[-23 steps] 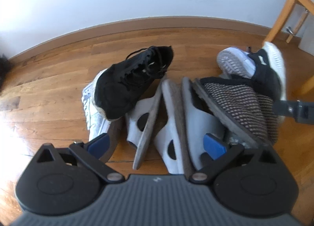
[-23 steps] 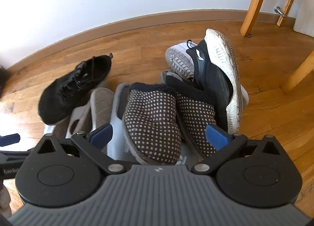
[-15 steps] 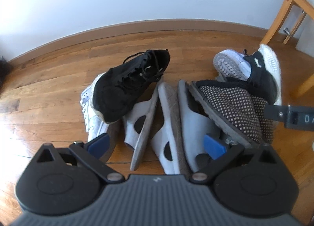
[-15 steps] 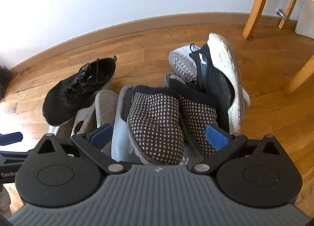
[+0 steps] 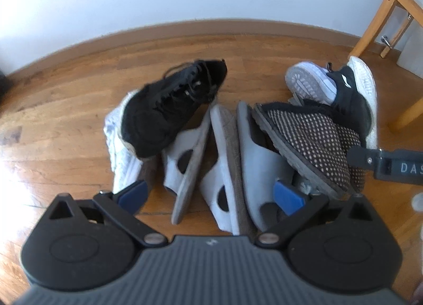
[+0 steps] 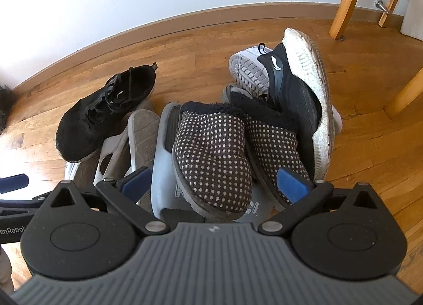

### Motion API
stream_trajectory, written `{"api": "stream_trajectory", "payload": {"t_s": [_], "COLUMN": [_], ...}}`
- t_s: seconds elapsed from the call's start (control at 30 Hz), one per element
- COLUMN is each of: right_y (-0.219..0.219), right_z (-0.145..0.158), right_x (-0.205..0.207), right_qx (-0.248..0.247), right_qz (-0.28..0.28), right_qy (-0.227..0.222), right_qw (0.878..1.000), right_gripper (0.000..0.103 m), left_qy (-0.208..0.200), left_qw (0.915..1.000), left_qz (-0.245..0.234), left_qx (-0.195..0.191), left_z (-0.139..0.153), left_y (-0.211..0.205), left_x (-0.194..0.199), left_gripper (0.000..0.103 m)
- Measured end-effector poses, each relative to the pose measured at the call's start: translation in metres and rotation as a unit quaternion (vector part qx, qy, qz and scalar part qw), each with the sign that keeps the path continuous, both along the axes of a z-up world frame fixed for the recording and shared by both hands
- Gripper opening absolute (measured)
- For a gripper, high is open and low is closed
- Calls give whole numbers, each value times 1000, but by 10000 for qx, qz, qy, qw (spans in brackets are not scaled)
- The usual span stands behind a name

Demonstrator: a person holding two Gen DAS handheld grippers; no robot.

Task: Organize scattered shoes
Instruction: 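Move the left tool over the shoe pile toward the dotted slipper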

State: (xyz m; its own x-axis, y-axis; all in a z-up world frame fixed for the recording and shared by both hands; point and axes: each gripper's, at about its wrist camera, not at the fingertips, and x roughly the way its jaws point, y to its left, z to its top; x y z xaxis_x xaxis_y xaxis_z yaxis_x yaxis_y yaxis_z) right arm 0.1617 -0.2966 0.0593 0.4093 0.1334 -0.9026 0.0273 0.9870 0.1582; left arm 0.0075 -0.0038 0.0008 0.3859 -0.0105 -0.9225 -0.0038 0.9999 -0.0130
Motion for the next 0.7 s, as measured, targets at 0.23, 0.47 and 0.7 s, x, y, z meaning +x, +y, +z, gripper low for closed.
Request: {"api": "stream_trajectory", "payload": {"t_s": [0.23, 0.47, 0.7], "right_y": [3, 5, 6], "right_z": [-3, -6, -9], "right_x": [1, 2, 0], "right_qx": [69, 108, 123], "right_qz": [66, 114, 91], "right_qy": [80, 143, 197], "right_qw": [9999, 9998, 9997], "right_gripper": [102, 102, 102], "left_qy": [130, 197, 267], "left_qw": [9999, 9998, 9995], "left_qz": [-47, -44, -100], "left_qx": [-48, -94, -114], "left_z": [-5, -9, -12], "left_y": [-2, -2, -5], "left_x": [-2, -1, -2], "left_gripper": [103, 103, 103]}}
